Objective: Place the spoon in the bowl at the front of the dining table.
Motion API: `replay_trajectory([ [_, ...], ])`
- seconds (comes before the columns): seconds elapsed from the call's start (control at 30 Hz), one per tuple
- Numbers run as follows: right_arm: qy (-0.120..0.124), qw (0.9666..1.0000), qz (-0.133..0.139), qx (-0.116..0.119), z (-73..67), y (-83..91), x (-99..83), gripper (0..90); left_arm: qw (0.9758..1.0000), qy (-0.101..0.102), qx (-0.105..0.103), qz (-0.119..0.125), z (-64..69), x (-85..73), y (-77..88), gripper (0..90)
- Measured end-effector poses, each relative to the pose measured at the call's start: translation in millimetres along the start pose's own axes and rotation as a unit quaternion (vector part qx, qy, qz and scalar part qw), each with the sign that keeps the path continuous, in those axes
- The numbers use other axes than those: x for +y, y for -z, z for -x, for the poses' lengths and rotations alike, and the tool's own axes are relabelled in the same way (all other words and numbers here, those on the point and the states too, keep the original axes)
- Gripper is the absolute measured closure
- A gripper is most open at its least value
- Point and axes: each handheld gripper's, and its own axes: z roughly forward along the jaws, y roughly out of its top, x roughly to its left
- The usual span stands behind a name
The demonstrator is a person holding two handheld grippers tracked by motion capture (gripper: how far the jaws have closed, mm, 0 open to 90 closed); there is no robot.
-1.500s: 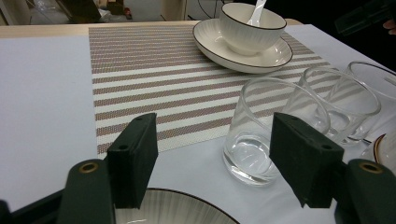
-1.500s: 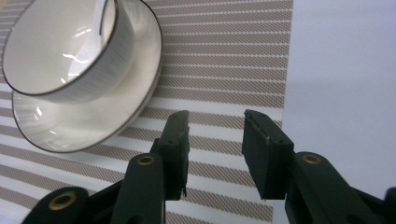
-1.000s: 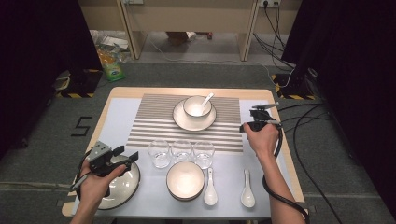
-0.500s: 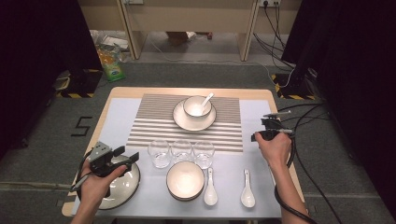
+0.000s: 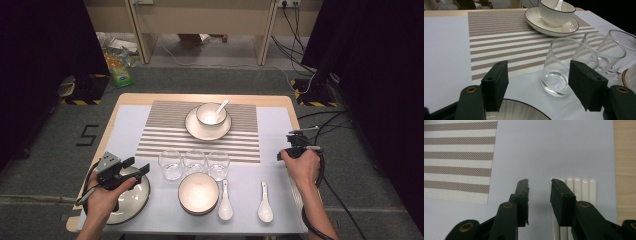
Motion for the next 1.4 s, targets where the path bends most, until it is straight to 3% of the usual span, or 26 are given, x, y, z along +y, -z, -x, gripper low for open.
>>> replay_trajectory([
  [0.43,0.005,0.9997,-0.013,-0.020,7.0,-8.1,-5.4,73.4,1.0000,-0.001,-0.001,-0.005,0.9,-1.5,-2.1,32.0],
  [0.7,0.017,0.9993,-0.022,-0.027,2.6,-12.5,-7.1,80.8,1.0000,0.000,-0.003,-0.007,1.7,-2.4,-3.2,32.0],
  [1.07,0.026,0.9985,-0.035,-0.034,-0.8,-13.4,-10.0,77.4,1.0000,0.002,-0.003,-0.007,1.2,-2.9,-3.3,32.0],
  [1.4,0.038,0.9969,-0.047,-0.050,-2.5,-13.7,-7.8,83.6,1.0000,0.002,-0.002,-0.005,0.3,-3.3,-2.6,32.0],
])
